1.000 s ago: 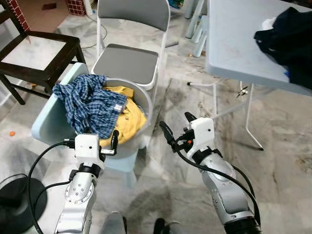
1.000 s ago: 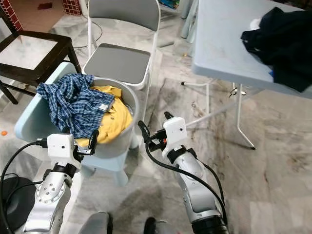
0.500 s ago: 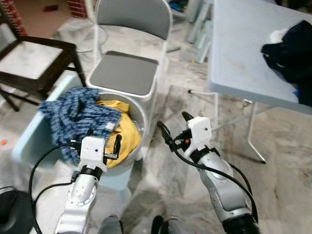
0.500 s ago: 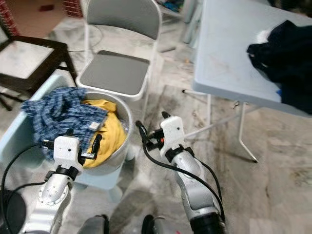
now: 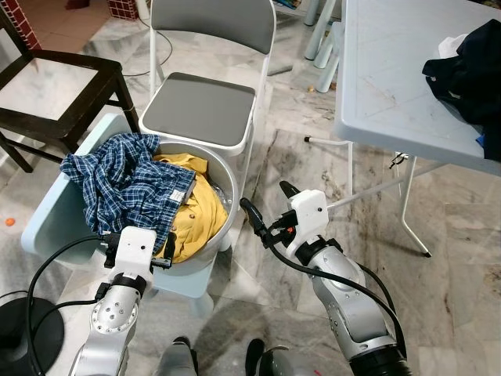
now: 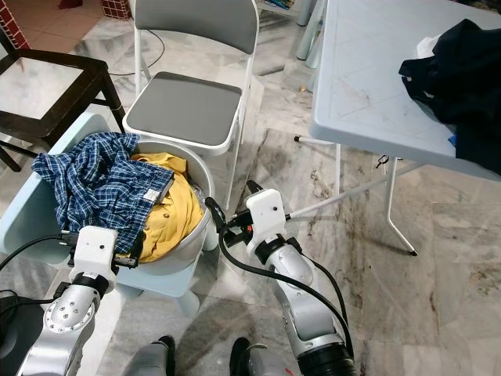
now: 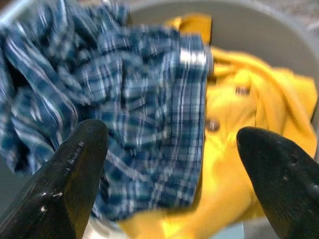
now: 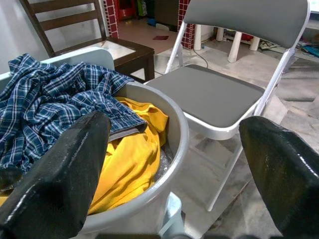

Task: Hang hanger

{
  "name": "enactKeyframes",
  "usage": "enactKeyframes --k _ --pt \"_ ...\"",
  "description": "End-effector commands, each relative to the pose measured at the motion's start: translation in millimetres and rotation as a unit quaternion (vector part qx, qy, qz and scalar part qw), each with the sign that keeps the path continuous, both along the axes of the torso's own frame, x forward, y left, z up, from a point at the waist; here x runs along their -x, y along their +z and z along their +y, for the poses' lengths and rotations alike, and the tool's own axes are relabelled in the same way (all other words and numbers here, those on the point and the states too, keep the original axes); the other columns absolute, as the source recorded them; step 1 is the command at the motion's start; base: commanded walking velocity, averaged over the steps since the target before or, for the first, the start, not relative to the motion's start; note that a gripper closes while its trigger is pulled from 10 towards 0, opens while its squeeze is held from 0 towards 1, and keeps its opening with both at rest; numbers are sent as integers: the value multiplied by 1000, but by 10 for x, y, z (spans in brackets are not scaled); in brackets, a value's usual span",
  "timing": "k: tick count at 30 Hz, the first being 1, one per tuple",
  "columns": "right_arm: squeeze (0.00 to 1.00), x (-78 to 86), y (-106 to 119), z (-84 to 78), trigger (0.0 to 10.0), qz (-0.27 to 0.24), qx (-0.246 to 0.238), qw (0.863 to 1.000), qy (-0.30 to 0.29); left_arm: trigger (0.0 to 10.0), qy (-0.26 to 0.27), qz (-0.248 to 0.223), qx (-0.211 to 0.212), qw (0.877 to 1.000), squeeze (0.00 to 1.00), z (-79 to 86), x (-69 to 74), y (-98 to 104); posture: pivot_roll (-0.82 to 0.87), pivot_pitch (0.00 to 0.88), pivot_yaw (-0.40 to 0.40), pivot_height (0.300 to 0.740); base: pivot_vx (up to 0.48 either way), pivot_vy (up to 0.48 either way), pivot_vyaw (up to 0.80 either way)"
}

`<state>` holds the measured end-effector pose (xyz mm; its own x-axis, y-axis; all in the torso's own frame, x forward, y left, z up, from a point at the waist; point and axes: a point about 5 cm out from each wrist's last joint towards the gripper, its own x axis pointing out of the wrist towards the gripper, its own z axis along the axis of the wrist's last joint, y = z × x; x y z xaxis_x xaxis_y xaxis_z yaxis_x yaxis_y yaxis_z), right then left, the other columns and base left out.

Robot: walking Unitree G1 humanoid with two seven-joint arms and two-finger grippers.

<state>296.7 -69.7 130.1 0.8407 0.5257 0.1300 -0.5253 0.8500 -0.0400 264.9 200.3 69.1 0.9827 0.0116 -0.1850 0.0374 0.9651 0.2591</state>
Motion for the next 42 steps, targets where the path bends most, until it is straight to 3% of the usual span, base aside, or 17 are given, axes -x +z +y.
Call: enactKeyframes --k 1,2,3,4,5,16,30,33,39,42 --pt "0 26 -64 -34 10000 12 4 1000 -3 9490 1 37 5 999 0 36 37 -116 306 271 -110 740 0 0 0" --pt "0 29 -68 -31 10000 14 4 1000 0 4039 -1 47 7 999 0 43 31 -142 306 271 -109 740 0 0 0" --pt "0 34 -77 -30 10000 16 5 1000 2 2039 -4 54 7 999 0 45 22 -162 305 273 -108 740 0 0 0" --pt "0 34 -77 -30 10000 16 5 1000 2 2039 -4 54 7 999 0 45 22 -162 305 273 -108 740 0 0 0" --pt "0 37 -84 -27 10000 18 6 1000 6 0 -6 60 7 998 0 47 10 -177 304 273 -107 740 0 0 0" --pt "0 49 -93 -22 10000 21 9 1000 13 0 5 81 5 997 0 180 -94 -227 298 274 -105 740 0 0 0" --pt "0 59 -104 -17 10000 27 8 1000 14 0 0 92 12 996 0 208 -78 -271 299 281 -102 740 0 0 0" --pt "0 87 -120 15 10000 34 9 999 37 0 -4 94 19 995 0 201 -68 -281 301 282 -101 740 0 0 0" --pt "0 158 -168 15 10000 71 17 987 143 0 -8 92 19 996 0 201 -63 -280 298 281 -99 740 0 0 0" --pt "0 165 -176 4 10000 75 21 985 153 0 -8 89 20 996 0 200 -69 -272 298 281 -100 740 0 0 0"
